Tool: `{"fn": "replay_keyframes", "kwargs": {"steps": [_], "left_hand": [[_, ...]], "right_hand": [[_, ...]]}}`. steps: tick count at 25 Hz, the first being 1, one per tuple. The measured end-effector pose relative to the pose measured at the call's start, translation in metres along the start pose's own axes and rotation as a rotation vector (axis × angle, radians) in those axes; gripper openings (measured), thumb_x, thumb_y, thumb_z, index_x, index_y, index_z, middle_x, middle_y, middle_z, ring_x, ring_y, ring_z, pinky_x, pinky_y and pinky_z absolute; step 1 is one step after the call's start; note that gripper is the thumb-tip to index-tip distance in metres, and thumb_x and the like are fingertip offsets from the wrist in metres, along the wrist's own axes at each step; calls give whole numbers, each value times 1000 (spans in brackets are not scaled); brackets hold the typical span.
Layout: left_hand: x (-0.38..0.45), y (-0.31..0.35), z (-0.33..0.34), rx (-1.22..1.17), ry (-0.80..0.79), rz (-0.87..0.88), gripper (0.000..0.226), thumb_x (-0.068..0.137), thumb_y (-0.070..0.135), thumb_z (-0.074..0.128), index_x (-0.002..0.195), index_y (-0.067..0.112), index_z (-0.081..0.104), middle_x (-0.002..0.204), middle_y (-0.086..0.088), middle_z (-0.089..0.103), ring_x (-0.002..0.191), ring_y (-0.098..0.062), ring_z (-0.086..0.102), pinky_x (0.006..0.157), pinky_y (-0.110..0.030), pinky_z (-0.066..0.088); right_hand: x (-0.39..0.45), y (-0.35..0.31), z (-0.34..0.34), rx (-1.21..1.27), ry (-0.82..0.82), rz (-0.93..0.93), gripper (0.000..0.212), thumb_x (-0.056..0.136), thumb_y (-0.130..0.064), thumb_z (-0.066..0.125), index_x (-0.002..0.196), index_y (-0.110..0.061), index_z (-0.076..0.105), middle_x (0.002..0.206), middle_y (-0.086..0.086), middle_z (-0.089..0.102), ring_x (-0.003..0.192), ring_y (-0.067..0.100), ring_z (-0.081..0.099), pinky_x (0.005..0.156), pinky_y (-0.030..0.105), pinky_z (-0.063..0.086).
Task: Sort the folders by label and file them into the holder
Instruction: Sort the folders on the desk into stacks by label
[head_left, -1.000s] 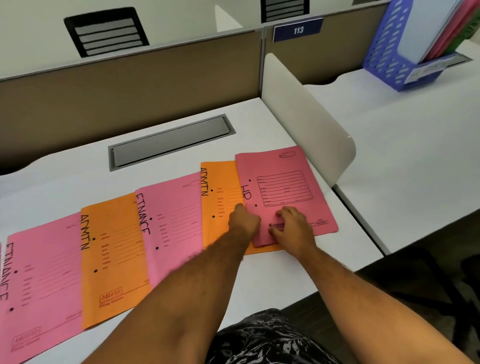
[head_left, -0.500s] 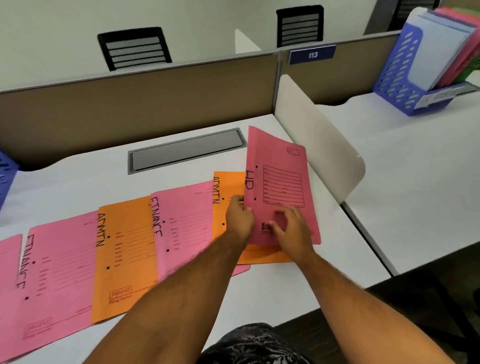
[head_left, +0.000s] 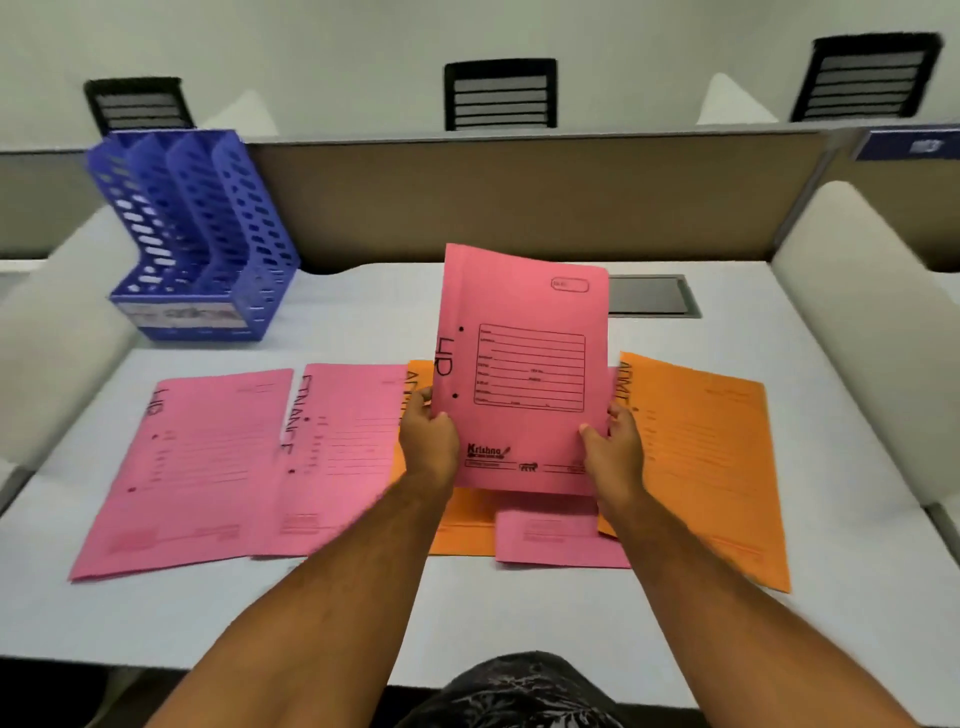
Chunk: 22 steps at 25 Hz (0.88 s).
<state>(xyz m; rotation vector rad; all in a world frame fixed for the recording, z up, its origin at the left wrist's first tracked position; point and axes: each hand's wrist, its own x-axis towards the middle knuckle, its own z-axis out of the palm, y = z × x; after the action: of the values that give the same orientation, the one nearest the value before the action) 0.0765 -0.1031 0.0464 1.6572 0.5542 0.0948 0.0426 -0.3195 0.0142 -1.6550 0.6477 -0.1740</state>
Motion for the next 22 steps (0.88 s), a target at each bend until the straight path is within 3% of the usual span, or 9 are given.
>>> {"fn": "replay_keyframes", "kwargs": {"steps": [3, 5, 9, 11, 14, 18, 20, 22], "left_hand": [[38, -12, -83, 27, 70, -43, 46, 94, -4, 41, 115, 30, 64, 97, 11, 72, 91, -19, 71, 64, -25, 60], [62, -20, -133, 29, 127, -74, 47, 95, -5, 41, 119, 26, 66, 99, 6, 73, 91, -21, 70, 69, -26, 60], [115, -34, -229, 41, 210, -114, 39, 101, 0, 43, 118, 26, 65, 99, 5, 71, 87, -19, 67, 80, -34, 61], [138, -38, -269, 69, 241, -91, 27, 106, 12, 48, 121, 24, 67, 101, 3, 72, 93, -24, 69, 82, -37, 61], [162, -48, -327, 156, 255, -42, 29, 108, 32, 56, 134, 22, 64, 112, 1, 73, 97, -26, 72, 87, -40, 64], [185, -72, -402, 321, 282, -38, 43, 104, 26, 66, 146, 18, 60, 132, -9, 72, 118, -35, 70, 107, -47, 56], [190, -84, -426, 366, 297, -76, 39, 104, 23, 65, 142, 17, 62, 129, -12, 74, 114, -35, 70, 105, -45, 55], [192, -91, -444, 381, 297, -126, 37, 105, 23, 65, 140, 17, 62, 127, -13, 74, 104, -32, 68, 100, -44, 54]], "right_hand": [[-32, -7, 74, -29, -135, 5, 44, 103, -4, 54, 139, -28, 52, 127, -1, 66, 112, 23, 65, 74, 31, 59], [-55, -10, 120, -64, -231, -8, 47, 102, 3, 51, 135, -32, 54, 124, -4, 65, 109, 21, 65, 70, 30, 61], [-99, -17, 214, -117, -368, -41, 57, 96, 11, 52, 134, -31, 57, 119, -6, 67, 106, 20, 67, 75, 43, 66], [-115, -22, 254, -130, -410, -55, 63, 90, 17, 54, 130, -31, 59, 118, -4, 69, 104, 21, 69, 80, 46, 66], [-138, -26, 309, -198, -466, -56, 73, 84, 23, 53, 136, -29, 59, 112, -10, 69, 103, 19, 69, 79, 36, 65], [-166, -26, 368, -299, -588, -65, 89, 84, 21, 57, 157, -27, 42, 119, -8, 65, 100, 6, 67, 80, 30, 64], [-176, -24, 387, -352, -638, -64, 88, 81, 23, 59, 157, -18, 44, 126, -7, 67, 99, 2, 69, 81, 19, 60], [-186, -23, 401, -491, -671, -96, 85, 81, 20, 64, 158, -12, 44, 144, 6, 62, 115, 15, 67, 97, 24, 57]]}}
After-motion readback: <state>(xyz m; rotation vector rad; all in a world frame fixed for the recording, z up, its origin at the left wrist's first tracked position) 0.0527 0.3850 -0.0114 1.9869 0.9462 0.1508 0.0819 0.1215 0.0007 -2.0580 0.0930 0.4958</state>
